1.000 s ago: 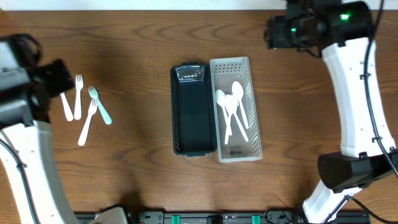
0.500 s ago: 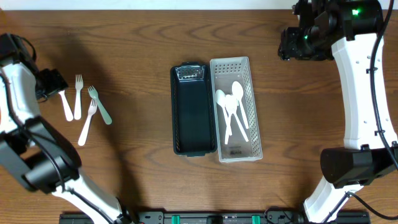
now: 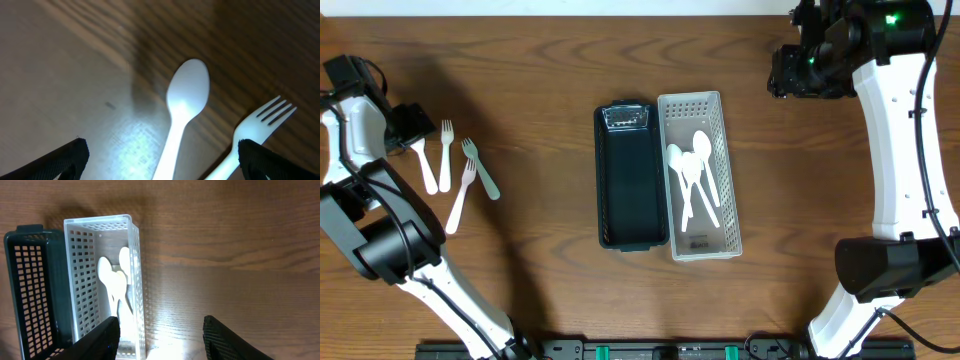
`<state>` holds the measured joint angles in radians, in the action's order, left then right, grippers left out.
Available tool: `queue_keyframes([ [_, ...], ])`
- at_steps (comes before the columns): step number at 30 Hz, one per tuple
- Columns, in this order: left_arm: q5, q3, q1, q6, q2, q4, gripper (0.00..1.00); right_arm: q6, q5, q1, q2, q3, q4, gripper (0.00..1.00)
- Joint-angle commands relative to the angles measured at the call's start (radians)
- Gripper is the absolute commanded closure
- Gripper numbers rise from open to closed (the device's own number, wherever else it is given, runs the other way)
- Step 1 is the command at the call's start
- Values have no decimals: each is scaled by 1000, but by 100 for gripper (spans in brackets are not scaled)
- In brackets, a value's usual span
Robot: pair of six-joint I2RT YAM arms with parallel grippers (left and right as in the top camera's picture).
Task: Pack container
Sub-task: 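Move left gripper over the forks and grasp a white spoon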
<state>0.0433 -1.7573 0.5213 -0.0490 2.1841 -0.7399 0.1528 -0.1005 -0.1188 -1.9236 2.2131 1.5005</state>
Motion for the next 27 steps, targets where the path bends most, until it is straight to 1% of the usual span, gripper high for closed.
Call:
queue_keyframes([
  [1, -47, -29, 2, -2, 28, 13, 2, 15, -1, -5, -2, -2, 3, 43],
  [7, -64, -48, 2, 10, 64, 24, 2, 15, -1, -13, -2, -2, 3, 43],
  [10, -81, -48, 2, 50, 68, 61, 2, 16, -1, -13, -2, -2, 3, 43],
  [14, -84, -48, 2, 53, 68, 101, 2, 25, -1, -13, -2, -2, 3, 43],
  [27, -85, -47, 2, 53, 159, 85, 2, 53, -2, -13, -2, -2, 6, 43],
])
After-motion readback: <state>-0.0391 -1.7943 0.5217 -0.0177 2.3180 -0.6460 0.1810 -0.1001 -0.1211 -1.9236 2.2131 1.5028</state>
